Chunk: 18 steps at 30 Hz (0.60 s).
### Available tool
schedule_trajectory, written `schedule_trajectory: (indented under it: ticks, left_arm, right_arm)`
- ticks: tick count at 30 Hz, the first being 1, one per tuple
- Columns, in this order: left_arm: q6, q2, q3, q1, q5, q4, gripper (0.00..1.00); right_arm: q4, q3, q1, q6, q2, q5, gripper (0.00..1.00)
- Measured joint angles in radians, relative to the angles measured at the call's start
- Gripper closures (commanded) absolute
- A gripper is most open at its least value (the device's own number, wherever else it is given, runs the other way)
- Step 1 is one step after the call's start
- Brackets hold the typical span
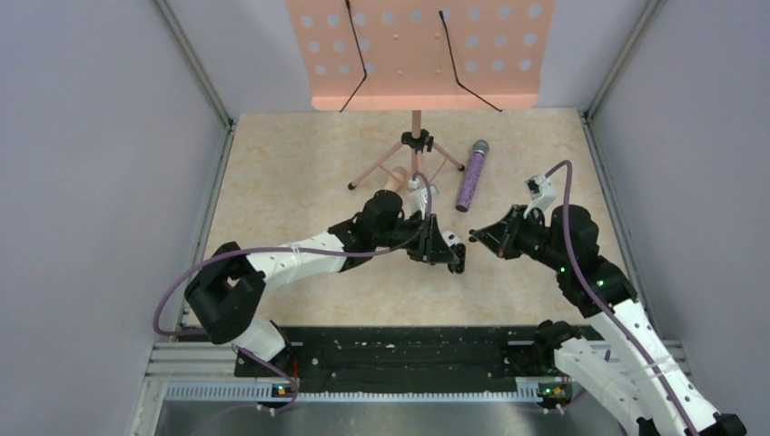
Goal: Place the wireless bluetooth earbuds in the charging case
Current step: Insert the right earbud into the right side groove of the charging case.
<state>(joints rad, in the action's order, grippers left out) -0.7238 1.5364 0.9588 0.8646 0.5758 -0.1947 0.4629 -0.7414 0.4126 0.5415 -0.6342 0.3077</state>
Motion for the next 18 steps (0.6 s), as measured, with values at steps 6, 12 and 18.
schedule_trajectory:
  ticks: [6, 12, 18]
  left_arm:
    - [-0.178, 0.001, -0.093, 0.0, 0.02, -0.098, 1.0]
    - [-0.243, 0.0, -0.089, -0.009, 0.011, -0.118, 1.0]
    - [-0.293, 0.008, -0.088, -0.016, 0.015, -0.161, 1.0]
  right_arm:
    - [0.017, -0.028, 0.0, 0.003, -0.008, -0.018, 1.0]
    - [0.021, -0.027, 0.012, 0.022, -0.026, -0.023, 1.0]
    - [0.026, -0.024, 0.042, 0.036, -0.057, -0.031, 1.0]
